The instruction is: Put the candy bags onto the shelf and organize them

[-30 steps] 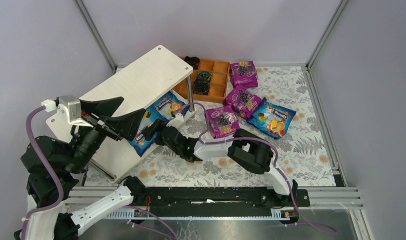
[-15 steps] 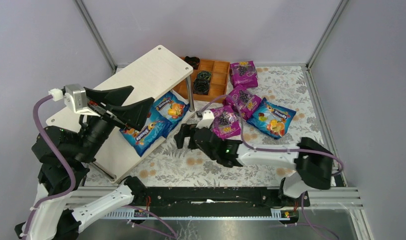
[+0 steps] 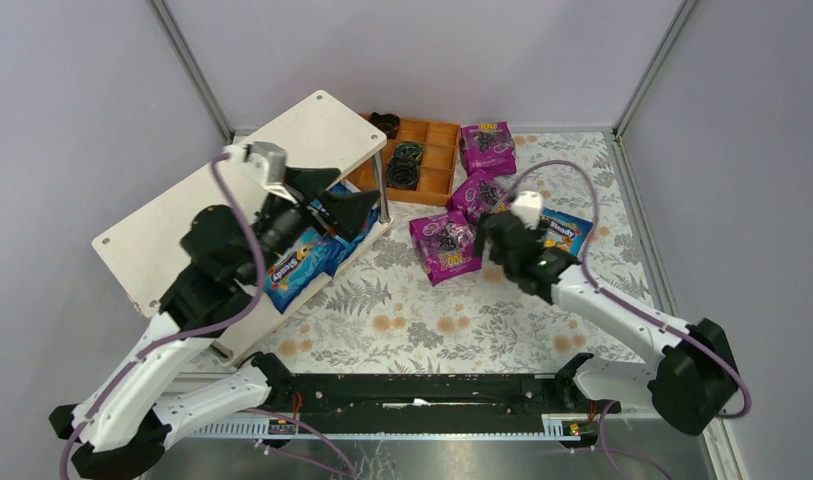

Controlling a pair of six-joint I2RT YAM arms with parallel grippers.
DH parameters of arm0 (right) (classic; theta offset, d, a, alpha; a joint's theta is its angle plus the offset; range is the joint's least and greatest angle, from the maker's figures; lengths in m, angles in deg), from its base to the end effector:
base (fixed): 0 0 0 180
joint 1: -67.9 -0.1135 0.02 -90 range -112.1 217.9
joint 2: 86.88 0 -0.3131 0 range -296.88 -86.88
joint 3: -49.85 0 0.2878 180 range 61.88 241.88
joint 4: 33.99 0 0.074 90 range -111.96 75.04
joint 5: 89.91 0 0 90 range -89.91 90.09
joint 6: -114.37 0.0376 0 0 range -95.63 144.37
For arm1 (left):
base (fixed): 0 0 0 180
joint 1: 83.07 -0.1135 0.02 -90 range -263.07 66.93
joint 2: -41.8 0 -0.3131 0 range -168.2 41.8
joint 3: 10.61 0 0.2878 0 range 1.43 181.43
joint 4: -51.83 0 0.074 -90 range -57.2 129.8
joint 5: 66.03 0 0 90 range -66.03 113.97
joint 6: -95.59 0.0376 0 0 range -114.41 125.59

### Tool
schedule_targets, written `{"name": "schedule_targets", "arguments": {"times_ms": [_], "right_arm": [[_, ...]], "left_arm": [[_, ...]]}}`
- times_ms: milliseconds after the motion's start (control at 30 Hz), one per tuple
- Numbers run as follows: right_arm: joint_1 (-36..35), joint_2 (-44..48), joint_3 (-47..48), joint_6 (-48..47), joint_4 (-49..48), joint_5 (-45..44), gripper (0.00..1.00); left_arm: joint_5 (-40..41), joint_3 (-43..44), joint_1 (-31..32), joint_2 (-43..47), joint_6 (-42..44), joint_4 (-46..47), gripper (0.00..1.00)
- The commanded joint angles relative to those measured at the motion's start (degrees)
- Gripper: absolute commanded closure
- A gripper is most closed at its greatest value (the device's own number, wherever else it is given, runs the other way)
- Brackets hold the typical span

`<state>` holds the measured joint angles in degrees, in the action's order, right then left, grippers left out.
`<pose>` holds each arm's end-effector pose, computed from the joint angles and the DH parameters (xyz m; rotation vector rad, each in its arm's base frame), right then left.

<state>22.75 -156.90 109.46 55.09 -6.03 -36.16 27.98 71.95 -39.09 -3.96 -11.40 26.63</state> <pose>0.2117 0.1813 0.2910 0.0652 2.0951 0.0812 0.1035 -0.0962 0.5326 0.2719 1.3938 -0.8397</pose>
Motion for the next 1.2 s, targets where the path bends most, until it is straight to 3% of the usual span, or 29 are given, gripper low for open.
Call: {"name": "schedule_targets", "arguments": {"times_ms": [0, 133, 267, 400, 633, 867, 967, 1167], "right_arm": [[17.14, 6.73, -2.38, -2.05, -1.72, 16.3, 0.0], [41.62, 5.42, -3.94, 0.24, -4.95, 37.51, 0.0], [54.42, 1.03, -5.08, 2.27, -7.62, 45.96, 0.0], [63.82, -2.36, -10.48, 6.73, -16.26, 54.46, 0.0], [65.86, -4.68, -18.02, 9.03, -25.94, 57.69, 0.0], [65.99, -3.99, -23.85, 11.57, -30.81, 60.72, 0.1], [65.98, -4.4, -26.21, 13.26, -35.4, 62.07, 0.16], [65.98, -5.77, -27.11, 14.45, -41.69, 63.72, 0.43]], "left_arm": [[-6.74, -4.64, 0.05, 0.39, 2.72, 5.44, 0.01], [-12.09, -9.15, -0.22, 1.29, 4.57, 8.72, 0.01], [-13.66, -11.3, -2.01, 1.69, 4.3, 9.2, 0.01], [-13.92, -13.16, -2.41, 2.15, 3.6, 10.27, 0.01], [-12.41, -13.68, -0.81, 1.45, 4.41, 9.98, 0.01], [-10.72, -14.16, 0.66, 2.14, 5.39, 9.83, 0.01], [-10.02, -14.36, 0.66, 1.53, 5.48, 9.85, 0.01], [-9.91, -14.44, 0.53, 0.44, 5.69, 9.79, 0.01]]}}
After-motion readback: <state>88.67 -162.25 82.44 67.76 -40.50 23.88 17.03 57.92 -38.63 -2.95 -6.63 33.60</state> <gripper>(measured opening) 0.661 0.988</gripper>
